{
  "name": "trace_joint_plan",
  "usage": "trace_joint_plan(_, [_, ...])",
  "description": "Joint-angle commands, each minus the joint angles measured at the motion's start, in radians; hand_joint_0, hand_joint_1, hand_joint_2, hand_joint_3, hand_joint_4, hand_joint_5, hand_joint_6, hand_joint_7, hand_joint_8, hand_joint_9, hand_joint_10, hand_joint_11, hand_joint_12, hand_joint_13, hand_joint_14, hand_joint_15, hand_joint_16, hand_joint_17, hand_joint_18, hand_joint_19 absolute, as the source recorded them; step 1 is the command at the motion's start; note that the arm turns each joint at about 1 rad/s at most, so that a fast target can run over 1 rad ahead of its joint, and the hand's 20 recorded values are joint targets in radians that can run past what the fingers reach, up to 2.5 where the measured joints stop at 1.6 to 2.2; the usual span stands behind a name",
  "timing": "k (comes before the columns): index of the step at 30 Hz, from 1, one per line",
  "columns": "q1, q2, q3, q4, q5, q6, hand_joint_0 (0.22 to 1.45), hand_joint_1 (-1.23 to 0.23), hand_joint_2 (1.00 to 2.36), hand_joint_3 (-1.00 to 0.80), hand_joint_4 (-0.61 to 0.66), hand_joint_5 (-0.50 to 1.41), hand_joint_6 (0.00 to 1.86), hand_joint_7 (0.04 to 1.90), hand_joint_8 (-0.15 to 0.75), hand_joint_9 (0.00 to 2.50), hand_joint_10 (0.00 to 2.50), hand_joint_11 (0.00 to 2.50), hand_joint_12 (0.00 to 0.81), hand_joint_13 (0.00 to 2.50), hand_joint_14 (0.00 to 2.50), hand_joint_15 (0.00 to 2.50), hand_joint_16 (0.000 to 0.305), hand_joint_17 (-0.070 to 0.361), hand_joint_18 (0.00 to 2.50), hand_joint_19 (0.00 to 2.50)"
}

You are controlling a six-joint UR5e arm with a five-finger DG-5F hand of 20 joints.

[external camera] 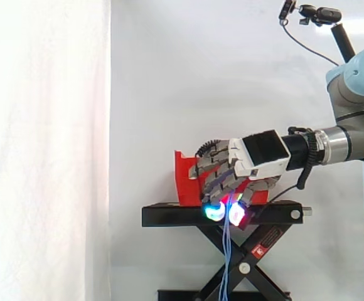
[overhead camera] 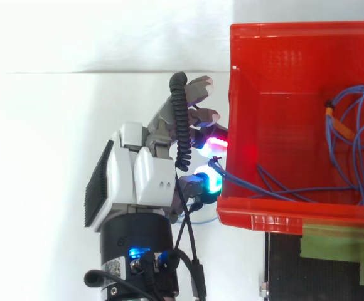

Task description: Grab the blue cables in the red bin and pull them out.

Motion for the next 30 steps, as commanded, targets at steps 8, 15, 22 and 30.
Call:
trace_joint_plan(8, [-0.003,0.000,0.008,-0.006,0.000,0.000,0.79,-0.94,1.00,-1.00,0.20,0.85,0.02,0.68,0.268,0.93,0.02,0.52,0.356,0.61,0.01,0.34,0.053,0.119,0.56,0.52])
trace_joint_plan(15, [-0.003,-0.001,0.008,-0.011,0.000,0.000,0.80,-0.95,1.00,-1.00,0.21,0.85,0.02,0.68,0.267,0.93,0.02,0.52,0.357,0.61,0.01,0.34,0.053,0.119,0.56,0.52])
trace_joint_plan(22, [-0.008,0.000,0.008,-0.043,-0.008,0.000,0.82,-0.97,1.00,-1.00,0.18,0.92,0.01,0.80,0.270,0.94,0.02,0.53,0.355,0.61,0.01,0.33,0.052,0.117,0.57,0.51])
trace_joint_plan(30, [-0.008,0.000,0.008,-0.043,-0.009,0.000,0.89,-0.97,1.00,-1.00,0.12,0.94,0.24,0.91,0.264,0.97,0.02,0.54,0.350,0.63,0.01,0.33,0.050,0.113,0.58,0.50])
